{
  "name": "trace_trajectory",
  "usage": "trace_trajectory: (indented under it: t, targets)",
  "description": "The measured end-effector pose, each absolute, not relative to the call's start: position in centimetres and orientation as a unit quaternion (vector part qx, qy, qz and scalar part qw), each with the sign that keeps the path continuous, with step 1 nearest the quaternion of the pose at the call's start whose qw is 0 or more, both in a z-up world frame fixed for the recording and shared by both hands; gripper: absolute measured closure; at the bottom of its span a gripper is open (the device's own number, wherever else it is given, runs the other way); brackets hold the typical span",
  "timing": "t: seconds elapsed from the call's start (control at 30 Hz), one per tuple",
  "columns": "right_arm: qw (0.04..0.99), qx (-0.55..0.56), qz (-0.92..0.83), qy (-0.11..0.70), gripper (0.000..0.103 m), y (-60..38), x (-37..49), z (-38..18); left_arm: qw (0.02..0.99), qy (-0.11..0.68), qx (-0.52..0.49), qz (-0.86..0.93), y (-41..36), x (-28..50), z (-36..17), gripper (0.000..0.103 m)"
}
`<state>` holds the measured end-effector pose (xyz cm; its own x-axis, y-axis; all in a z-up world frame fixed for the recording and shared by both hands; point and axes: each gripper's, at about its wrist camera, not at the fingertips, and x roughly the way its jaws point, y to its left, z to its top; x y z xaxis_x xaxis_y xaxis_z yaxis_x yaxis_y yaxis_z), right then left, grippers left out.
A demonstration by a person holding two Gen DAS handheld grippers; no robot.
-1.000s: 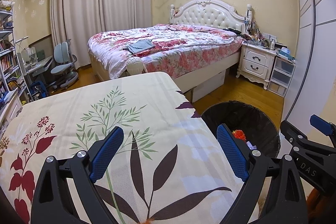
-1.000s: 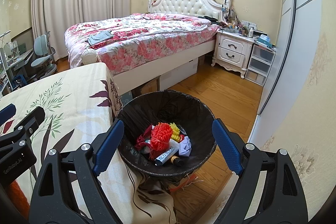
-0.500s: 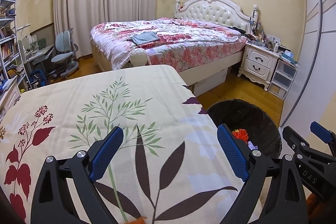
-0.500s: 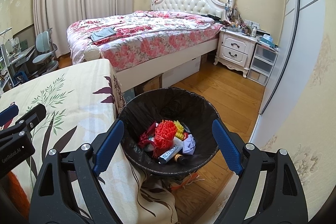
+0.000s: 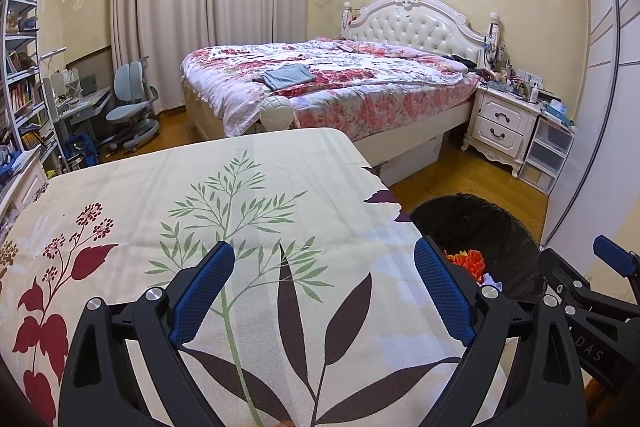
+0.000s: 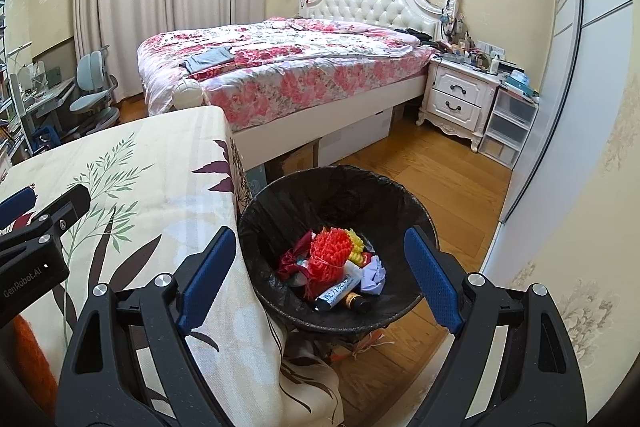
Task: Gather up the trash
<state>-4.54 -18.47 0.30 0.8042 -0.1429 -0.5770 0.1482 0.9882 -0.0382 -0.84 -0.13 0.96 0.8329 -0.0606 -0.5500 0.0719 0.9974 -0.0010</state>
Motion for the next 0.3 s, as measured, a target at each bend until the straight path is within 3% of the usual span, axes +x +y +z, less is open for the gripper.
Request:
trace_trajectory:
  t: [0.3]
  targets:
    - [0.950,-0.001,-0.062,0.307,0.019,-17.0,-3.8,0.2,0.956,0.293,0.012,-0.017,1.3,-0.4,0.8,0.012]
